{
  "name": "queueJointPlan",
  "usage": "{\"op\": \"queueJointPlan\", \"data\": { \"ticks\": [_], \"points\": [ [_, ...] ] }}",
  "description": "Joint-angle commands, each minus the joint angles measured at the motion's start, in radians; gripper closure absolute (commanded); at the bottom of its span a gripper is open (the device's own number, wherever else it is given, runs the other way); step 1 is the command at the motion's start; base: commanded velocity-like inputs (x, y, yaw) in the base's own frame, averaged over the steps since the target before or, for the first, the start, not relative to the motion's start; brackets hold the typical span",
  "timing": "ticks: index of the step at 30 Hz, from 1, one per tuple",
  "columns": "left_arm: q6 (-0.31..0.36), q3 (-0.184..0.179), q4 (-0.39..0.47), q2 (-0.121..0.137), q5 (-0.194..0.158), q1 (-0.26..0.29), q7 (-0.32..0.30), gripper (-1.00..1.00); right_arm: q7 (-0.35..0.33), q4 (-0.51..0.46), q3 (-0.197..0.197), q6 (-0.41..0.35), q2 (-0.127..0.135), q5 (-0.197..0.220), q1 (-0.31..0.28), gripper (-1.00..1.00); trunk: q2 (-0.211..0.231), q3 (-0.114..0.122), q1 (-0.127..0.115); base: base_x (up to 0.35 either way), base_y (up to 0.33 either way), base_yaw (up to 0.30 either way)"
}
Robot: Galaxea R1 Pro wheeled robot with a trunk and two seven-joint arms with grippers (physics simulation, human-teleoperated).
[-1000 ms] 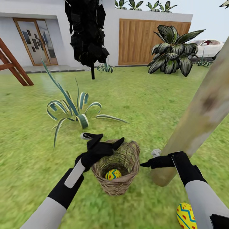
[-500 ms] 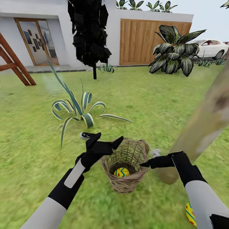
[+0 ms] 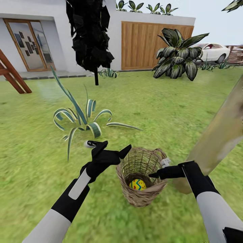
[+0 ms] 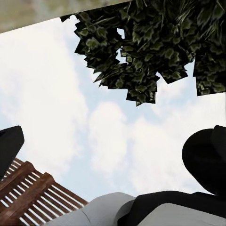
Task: Take the three Easter eggs out of the wicker basket on the lawn in the garden, then place them on the lawn next to a single tree (choose any tree) so that all three eggs are next to the same tree and none are left in the basket.
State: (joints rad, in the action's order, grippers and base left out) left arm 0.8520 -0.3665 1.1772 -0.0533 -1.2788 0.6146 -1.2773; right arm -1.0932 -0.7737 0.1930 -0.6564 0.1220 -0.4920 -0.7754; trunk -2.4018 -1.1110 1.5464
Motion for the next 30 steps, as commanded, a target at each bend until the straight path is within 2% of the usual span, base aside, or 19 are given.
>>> {"op": "queueJointPlan", "data": {
  "ticks": [1,11,30],
  "points": [
    [0.009,-0.002,0.000,0.000,-0.007,0.001,-0.001,-1.00,-0.008,0.000,0.003,-0.006,-0.001,-0.008,-0.001,-1.00,0.000,0.000,0.000,0.120,0.303,-0.250],
    [0.009,-0.002,-0.001,0.000,-0.005,0.001,-0.001,-1.00,-0.008,0.002,0.003,-0.006,-0.001,-0.008,-0.001,-1.00,0.000,0.009,0.000,0.168,0.273,-0.251],
    [0.009,-0.002,0.001,0.000,-0.005,0.001,-0.001,-1.00,-0.005,0.019,0.003,-0.005,-0.004,-0.008,-0.001,-1.00,0.000,0.027,0.000,0.218,0.196,-0.234]
  ]
}}
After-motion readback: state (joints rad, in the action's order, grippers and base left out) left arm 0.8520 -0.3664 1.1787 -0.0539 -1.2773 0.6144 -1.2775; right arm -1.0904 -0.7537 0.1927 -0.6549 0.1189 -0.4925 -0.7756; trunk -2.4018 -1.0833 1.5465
